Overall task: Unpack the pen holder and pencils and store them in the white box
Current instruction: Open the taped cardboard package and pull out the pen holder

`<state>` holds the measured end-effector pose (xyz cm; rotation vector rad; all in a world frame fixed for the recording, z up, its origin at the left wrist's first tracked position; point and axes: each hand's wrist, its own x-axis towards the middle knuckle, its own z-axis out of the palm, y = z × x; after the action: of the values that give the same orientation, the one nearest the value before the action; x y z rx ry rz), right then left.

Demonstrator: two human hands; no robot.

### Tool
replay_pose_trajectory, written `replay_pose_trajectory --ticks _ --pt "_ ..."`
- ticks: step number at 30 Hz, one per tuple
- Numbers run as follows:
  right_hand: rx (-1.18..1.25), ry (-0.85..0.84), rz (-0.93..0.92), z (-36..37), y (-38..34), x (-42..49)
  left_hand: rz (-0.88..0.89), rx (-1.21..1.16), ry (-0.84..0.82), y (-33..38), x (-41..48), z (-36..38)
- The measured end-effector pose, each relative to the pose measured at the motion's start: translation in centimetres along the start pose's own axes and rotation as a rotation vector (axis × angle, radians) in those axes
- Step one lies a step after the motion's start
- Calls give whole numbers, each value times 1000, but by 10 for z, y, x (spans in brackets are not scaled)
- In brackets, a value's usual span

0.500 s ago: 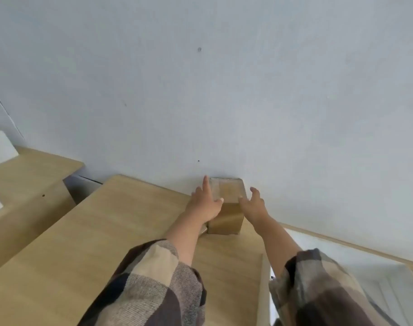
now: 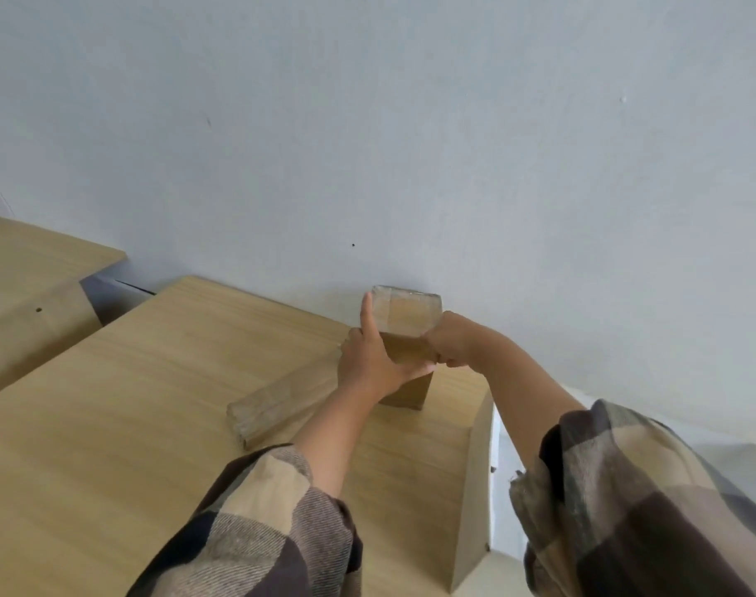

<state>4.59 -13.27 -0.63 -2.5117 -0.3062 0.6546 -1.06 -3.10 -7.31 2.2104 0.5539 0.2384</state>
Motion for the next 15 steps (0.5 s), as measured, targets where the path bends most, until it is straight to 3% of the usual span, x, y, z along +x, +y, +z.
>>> replay_pose_trajectory --ticks 6,11,15 --pt "-185 -74 1 27 -10 -61 49 -5 232 -18 -56 14" --pt "-180 -21 -89 61 2 -111 124 -22 385 -47 -106 20" --pt "-91 46 -134 94 14 -161 110 -58 414 -63 -160 8"
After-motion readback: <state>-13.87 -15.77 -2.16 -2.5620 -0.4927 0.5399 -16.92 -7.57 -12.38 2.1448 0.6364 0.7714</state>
